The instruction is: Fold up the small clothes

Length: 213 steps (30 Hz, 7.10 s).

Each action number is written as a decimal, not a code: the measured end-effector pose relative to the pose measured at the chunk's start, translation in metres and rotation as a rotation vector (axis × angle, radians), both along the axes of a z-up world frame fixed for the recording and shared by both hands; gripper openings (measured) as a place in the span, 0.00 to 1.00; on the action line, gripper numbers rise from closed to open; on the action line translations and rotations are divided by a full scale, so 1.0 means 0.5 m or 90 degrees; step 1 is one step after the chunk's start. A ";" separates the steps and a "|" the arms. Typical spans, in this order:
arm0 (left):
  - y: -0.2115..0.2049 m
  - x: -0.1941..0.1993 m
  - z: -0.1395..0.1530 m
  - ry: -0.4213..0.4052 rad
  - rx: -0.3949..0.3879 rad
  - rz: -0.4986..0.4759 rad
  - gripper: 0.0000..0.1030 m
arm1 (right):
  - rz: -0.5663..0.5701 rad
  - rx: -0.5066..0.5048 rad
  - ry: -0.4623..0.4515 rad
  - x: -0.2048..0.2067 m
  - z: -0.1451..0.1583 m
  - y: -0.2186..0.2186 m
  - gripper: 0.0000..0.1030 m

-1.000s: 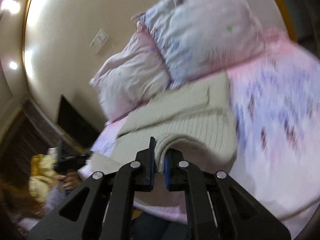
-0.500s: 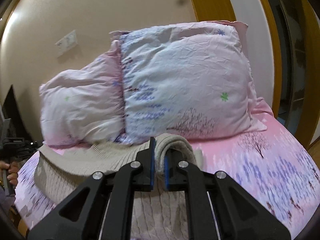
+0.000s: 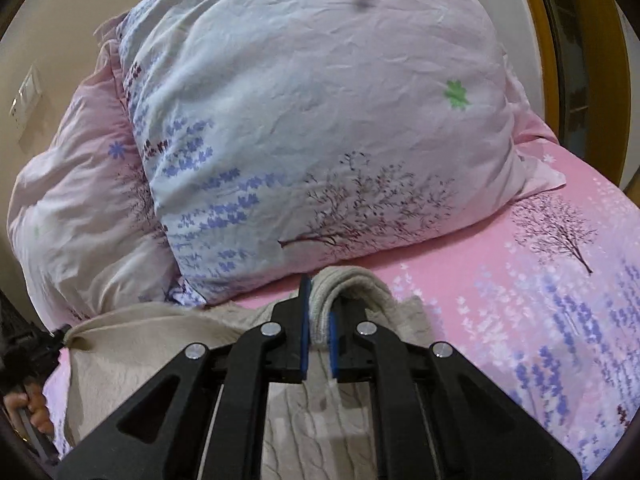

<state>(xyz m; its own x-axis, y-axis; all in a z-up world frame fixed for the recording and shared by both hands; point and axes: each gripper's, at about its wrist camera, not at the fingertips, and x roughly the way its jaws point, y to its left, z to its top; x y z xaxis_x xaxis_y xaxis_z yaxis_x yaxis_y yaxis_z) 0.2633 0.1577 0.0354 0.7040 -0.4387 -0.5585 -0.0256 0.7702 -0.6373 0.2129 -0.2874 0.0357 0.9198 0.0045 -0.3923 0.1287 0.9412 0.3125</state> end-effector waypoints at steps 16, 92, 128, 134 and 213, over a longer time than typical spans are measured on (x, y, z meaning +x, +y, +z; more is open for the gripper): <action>0.023 -0.025 0.014 0.015 0.026 -0.039 0.62 | -0.029 0.032 0.112 0.002 -0.022 -0.043 0.51; -0.012 -0.105 -0.059 0.105 -0.214 -0.078 0.21 | 0.175 -0.292 0.187 -0.008 -0.102 0.361 0.98; -0.286 -0.059 -0.019 0.064 -0.361 -0.265 0.90 | 0.360 0.352 0.166 -0.027 -0.078 0.008 0.95; -0.237 -0.087 -0.022 0.070 -0.110 -0.209 0.90 | 0.295 0.258 0.229 -0.004 -0.078 0.031 0.43; -0.400 -0.167 -0.074 0.038 0.151 -0.475 0.24 | 0.070 0.169 0.150 -0.247 -0.124 -0.156 0.10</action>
